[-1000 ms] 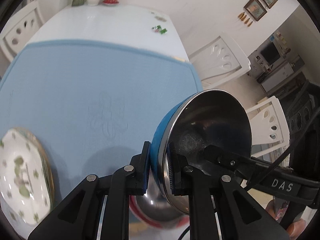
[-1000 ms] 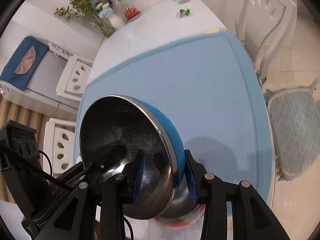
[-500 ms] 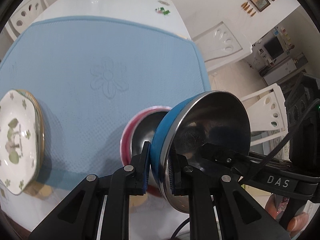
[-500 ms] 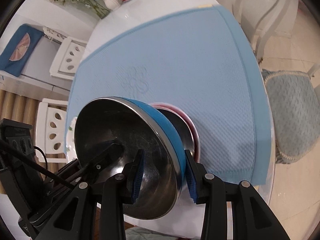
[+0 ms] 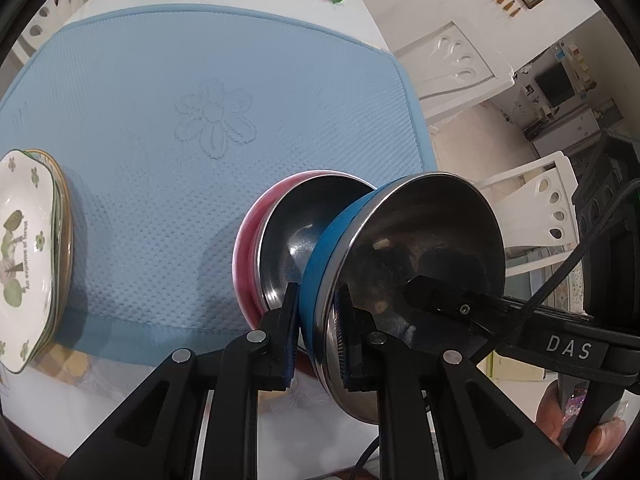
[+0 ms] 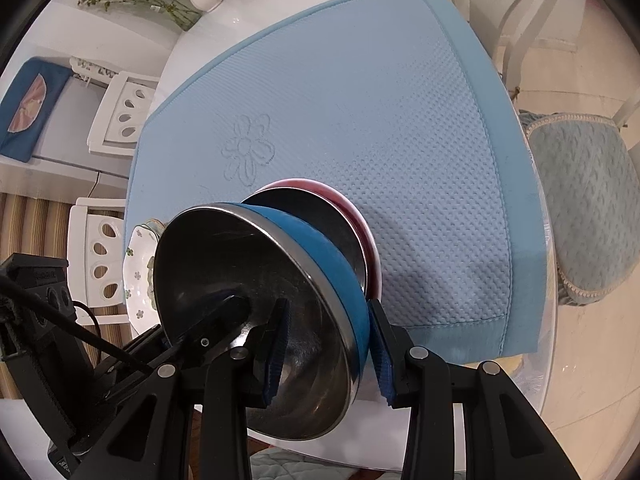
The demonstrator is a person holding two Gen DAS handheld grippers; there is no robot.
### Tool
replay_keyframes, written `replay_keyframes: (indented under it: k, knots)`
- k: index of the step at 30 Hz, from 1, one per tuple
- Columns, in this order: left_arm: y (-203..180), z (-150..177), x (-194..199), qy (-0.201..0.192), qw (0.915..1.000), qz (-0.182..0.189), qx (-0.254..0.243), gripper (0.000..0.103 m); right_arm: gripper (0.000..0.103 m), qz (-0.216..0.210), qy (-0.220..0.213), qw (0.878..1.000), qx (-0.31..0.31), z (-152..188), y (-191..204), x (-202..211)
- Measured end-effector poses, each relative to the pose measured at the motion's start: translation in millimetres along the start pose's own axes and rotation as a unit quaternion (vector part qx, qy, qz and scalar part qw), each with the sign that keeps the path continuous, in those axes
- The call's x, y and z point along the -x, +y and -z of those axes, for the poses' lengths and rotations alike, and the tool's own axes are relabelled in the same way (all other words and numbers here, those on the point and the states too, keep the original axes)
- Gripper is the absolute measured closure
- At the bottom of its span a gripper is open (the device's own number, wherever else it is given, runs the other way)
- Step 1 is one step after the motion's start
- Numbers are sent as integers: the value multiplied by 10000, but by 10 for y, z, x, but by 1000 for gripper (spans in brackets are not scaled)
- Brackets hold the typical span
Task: Organize plates and bowls
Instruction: 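Lift the blue-sided steel bowl and lower it into the nested bowls, then grasp the rim of the nested bowl stack with the right tool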
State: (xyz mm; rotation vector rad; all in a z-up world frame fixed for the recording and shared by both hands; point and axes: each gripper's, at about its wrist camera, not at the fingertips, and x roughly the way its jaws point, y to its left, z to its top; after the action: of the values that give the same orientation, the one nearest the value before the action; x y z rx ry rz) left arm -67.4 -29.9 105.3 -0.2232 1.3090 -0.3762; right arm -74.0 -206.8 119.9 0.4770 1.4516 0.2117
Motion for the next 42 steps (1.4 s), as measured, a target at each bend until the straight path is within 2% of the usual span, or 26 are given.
replay_keyframes:
  k: [11, 13, 20, 26, 31, 36, 42]
  knots:
    - [23, -89, 18, -96, 9996, -274, -65, 85, 66, 42, -52, 10000, -49, -8, -8, 3]
    - [60, -106, 42, -145, 9997, -178, -19, 82, 66, 24, -85, 10000, -32, -6, 5, 17]
    - [110, -115, 90, -199, 9997, -157, -30, 82, 66, 46, -131, 9999, 28, -2, 32, 52]
    - [192, -119, 187, -432, 9975, -553, -53, 82, 65, 58, -226, 9995, 197, -11, 89, 113]
    - [347, -110, 139, -312, 9988, -258, 286, 78, 65, 33, -181, 9997, 190, -11, 65, 82]
    - [293, -94, 97, -220, 9992, -250, 212, 79, 65, 56, -58, 9998, 188, -3, 25, 25]
    - [276, -58, 110, -140, 9996, -36, 225, 79, 66, 133, -100, 9992, 360, 41, 40, 32]
